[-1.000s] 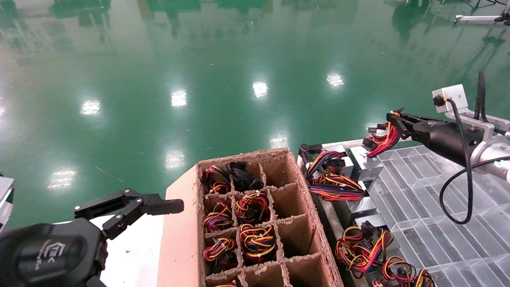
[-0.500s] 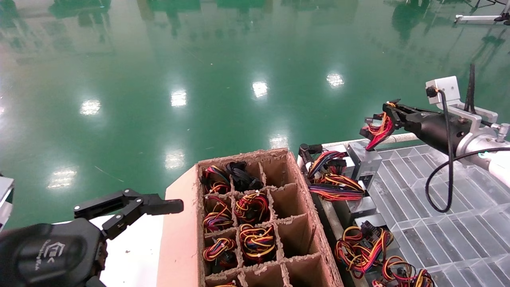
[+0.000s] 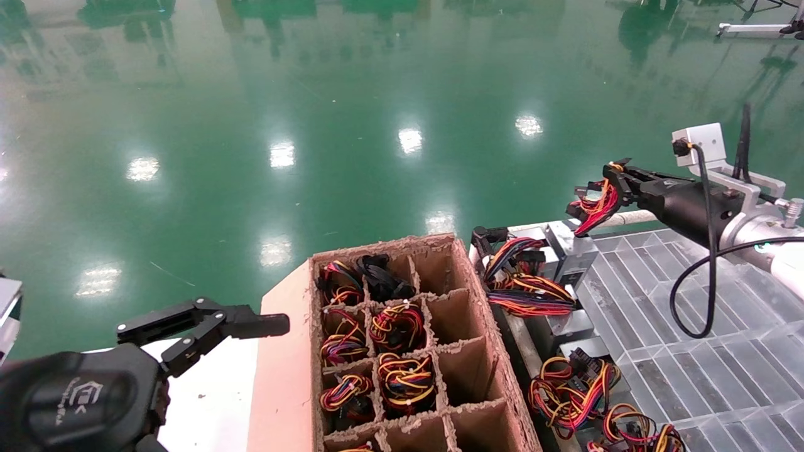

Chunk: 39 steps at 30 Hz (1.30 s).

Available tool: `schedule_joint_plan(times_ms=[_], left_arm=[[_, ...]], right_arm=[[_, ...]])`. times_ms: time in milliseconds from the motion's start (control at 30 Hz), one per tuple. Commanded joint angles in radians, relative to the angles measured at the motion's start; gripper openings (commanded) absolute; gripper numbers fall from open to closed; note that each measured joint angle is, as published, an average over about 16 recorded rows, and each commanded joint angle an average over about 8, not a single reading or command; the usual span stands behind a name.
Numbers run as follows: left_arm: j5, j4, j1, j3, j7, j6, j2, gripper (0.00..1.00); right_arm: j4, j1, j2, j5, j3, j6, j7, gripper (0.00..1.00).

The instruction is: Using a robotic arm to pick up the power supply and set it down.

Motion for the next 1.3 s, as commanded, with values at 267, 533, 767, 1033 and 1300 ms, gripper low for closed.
schedule_joint_plan(times_ms=[267, 533, 767, 1033, 1300], left_arm=[[0.000, 0.000, 0.000, 0.000, 0.000, 0.000, 0.000, 1.00], [0.000, 0.000, 0.000, 0.000, 0.000, 0.000, 0.000, 1.00], [0.000, 0.000, 0.000, 0.000, 0.000, 0.000, 0.000, 1.00], [0.000, 0.001, 0.000, 0.000, 0.000, 0.000, 0.000, 1.00], [0.000, 0.001, 0.000, 0.000, 0.000, 0.000, 0.000, 1.00]], right_arm=[[-0.001, -0.001, 0.001, 0.000, 0.000, 0.000, 0.000, 1.00], [0.001, 0.002, 0.000, 0.000, -0.001, -0.005, 0.001, 1.00], [0.018, 0.023, -0.004, -0.008, -0.007, -0.047, 0.008, 1.00], [0.111, -0.006, 0.022, 0.011, -0.010, -0.124, 0.029, 1.00], [0.272, -0.090, 0.077, 0.065, -0.004, -0.213, 0.082, 1.00]])
